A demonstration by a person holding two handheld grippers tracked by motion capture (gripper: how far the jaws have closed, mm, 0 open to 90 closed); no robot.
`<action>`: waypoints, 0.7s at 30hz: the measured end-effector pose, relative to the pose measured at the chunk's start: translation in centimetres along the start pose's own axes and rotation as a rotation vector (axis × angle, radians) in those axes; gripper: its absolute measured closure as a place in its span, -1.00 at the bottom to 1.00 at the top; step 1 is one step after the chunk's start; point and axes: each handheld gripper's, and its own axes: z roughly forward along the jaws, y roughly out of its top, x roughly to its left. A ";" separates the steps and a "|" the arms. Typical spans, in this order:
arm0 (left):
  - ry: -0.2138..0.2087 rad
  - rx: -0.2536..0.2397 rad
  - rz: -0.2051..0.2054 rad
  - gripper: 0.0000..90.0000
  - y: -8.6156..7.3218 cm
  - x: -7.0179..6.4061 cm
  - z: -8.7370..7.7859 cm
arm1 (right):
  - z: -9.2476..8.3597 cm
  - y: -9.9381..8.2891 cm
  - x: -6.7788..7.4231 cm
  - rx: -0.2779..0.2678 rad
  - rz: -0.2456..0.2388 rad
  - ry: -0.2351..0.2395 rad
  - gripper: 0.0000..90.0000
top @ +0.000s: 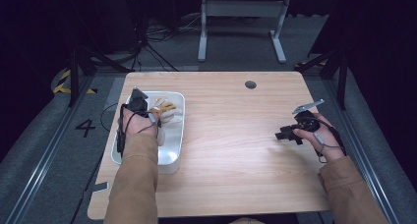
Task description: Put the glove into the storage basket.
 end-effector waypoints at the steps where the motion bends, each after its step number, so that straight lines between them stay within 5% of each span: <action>1: 0.004 0.000 -0.006 0.58 0.0 0.0 0.1 | 0.0 0.0 0.0 0.000 0.001 0.000 0.21; 21: 0.012 0.025 -0.029 0.58 -0.9 1.3 3.6 | 0.1 -0.2 -0.3 0.002 0.007 0.001 0.20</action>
